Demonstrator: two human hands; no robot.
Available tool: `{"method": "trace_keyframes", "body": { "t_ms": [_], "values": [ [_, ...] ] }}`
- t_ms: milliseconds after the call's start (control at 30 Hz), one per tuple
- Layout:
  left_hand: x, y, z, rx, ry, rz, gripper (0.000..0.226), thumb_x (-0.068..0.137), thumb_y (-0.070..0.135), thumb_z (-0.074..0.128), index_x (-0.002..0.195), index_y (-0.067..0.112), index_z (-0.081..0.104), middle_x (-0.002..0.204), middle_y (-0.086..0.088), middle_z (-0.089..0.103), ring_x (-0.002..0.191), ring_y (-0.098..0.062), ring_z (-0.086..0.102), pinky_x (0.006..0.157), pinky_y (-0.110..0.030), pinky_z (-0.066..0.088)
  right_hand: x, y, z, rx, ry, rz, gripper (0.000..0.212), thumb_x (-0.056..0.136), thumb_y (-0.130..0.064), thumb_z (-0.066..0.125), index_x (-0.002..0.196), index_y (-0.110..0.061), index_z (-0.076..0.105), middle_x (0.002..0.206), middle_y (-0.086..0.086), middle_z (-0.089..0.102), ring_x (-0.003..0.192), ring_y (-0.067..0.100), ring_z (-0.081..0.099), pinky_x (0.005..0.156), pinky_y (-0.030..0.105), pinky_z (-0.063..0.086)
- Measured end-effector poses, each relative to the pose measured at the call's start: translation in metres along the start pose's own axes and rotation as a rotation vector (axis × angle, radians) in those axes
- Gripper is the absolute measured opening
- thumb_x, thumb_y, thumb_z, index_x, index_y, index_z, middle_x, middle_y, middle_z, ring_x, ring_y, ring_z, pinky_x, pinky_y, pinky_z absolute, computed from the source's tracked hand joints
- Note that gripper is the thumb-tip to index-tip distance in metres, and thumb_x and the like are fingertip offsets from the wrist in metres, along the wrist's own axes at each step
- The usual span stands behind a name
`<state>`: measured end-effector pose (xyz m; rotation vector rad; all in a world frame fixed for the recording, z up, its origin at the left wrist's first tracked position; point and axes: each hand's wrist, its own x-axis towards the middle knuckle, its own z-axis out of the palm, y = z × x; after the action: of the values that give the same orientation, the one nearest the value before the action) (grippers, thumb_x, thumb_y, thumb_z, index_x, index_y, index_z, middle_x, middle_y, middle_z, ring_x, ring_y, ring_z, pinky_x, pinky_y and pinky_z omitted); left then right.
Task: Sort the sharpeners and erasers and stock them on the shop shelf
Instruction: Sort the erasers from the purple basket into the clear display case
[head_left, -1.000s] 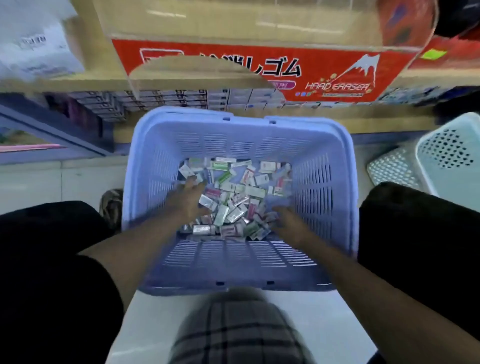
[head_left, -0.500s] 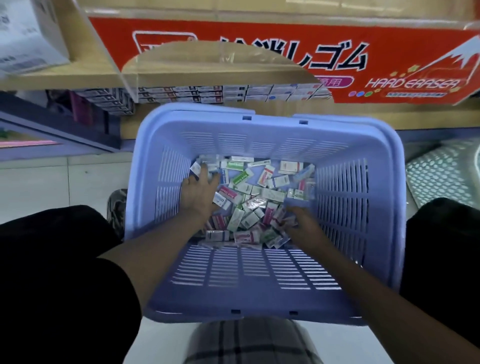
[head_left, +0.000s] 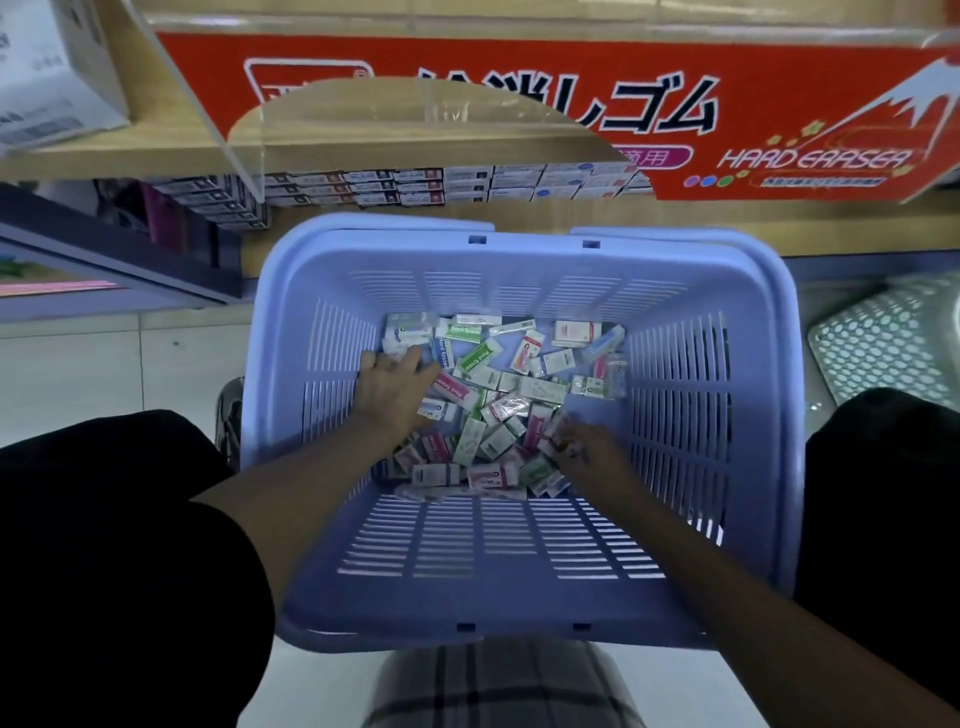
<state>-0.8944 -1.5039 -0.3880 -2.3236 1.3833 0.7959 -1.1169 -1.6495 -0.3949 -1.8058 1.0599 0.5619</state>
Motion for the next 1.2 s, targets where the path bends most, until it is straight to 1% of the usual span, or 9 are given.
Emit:
{"method": "trace_keyframes", "body": {
  "t_ms": [200,300,433,533,633,800,900,1067,1200],
  "values": [
    [-0.004,0.003,0.010,-0.041,-0.006,0.055,0.069,0.079,0.041,0.070,0.138,0.029,0.037,0.137,-0.002,0.038,0.123,-0.033,0.041,0.113,-0.057,0.005,0.001,-0.001,0.002,0.047,0.002,0.011,0.014,0.087,-0.009,0.059,0.100,-0.009,0.066,0.098,0.019,0.060,0.082,0.026,0.063,0.060,0.024,0.046],
    [-0.003,0.003,0.004,-0.045,0.013,0.039,0.056,0.084,0.029,0.065,0.134,0.029,0.043,0.132,-0.001,0.045,0.119,-0.032,0.046,0.114,-0.052,0.011,0.003,0.005,0.007,0.114,-0.004,-0.001,0.023,0.086,-0.015,0.061,0.109,-0.011,0.064,0.106,0.014,0.061,0.089,0.025,0.065,0.075,0.041,0.057],
    [-0.002,0.003,0.003,-0.085,0.091,0.031,0.032,0.093,0.021,0.053,0.125,0.026,0.053,0.122,0.001,0.052,0.112,-0.031,0.053,0.109,-0.043,0.016,-0.002,-0.016,0.002,0.136,0.024,0.026,0.025,0.089,-0.007,0.060,0.114,-0.004,0.061,0.111,0.014,0.059,0.093,0.027,0.061,0.077,0.036,0.054],
    [-0.002,0.002,0.003,-0.188,0.154,0.049,0.015,0.090,0.011,0.051,0.100,0.021,0.057,0.104,-0.001,0.053,0.096,-0.029,0.056,0.091,-0.036,0.027,-0.007,-0.030,-0.003,0.144,0.031,0.033,0.026,0.090,-0.001,0.056,0.116,-0.001,0.060,0.099,0.011,0.057,0.086,0.028,0.058,0.076,0.042,0.053],
    [-0.006,0.004,0.001,-0.635,0.146,0.034,0.010,0.091,0.005,0.052,0.086,0.014,0.052,0.090,-0.005,0.051,0.078,-0.026,0.055,0.063,-0.029,0.033,-0.014,-0.045,-0.010,0.203,0.003,0.049,0.022,0.093,-0.004,0.051,0.113,-0.001,0.059,0.102,0.009,0.056,0.090,0.026,0.057,0.077,0.037,0.051],
    [-0.033,0.022,-0.050,-1.514,-0.004,-0.169,0.020,0.098,0.024,0.048,0.108,0.009,0.057,0.090,0.002,0.060,0.071,-0.007,0.058,0.060,-0.025,0.045,-0.031,-0.082,-0.028,0.446,-0.040,0.060,0.027,0.092,-0.008,0.056,0.119,-0.007,0.058,0.109,0.004,0.058,0.099,0.018,0.056,0.065,0.012,0.044],
    [-0.053,0.033,-0.081,-1.900,-0.085,-0.177,0.013,0.096,0.020,0.052,0.099,0.014,0.062,0.086,0.003,0.067,0.062,-0.006,0.063,0.053,-0.022,0.048,-0.047,-0.109,-0.039,0.748,-0.135,0.063,0.027,0.094,-0.021,0.055,0.120,-0.014,0.059,0.118,0.003,0.060,0.104,0.022,0.060,0.076,0.026,0.047],
    [-0.084,0.044,-0.113,-1.802,-0.063,0.055,0.021,0.094,0.018,0.054,0.111,0.022,0.064,0.108,-0.001,0.065,0.084,-0.014,0.061,0.067,-0.027,0.051,-0.079,-0.141,-0.045,0.896,-0.065,-0.104,0.012,0.094,-0.014,0.055,0.103,-0.011,0.062,0.094,0.005,0.065,0.083,0.018,0.063,0.075,0.028,0.048],
    [-0.109,0.046,-0.136,-1.678,-0.005,0.027,0.062,0.075,0.040,0.075,0.129,0.037,0.047,0.127,-0.003,0.054,0.108,-0.025,0.058,0.085,-0.041,0.048,-0.104,-0.155,-0.052,0.969,0.014,-0.166,0.014,0.093,-0.002,0.051,0.085,-0.008,0.061,0.079,0.005,0.063,0.072,0.014,0.061,0.063,0.019,0.048]
  ]
}}
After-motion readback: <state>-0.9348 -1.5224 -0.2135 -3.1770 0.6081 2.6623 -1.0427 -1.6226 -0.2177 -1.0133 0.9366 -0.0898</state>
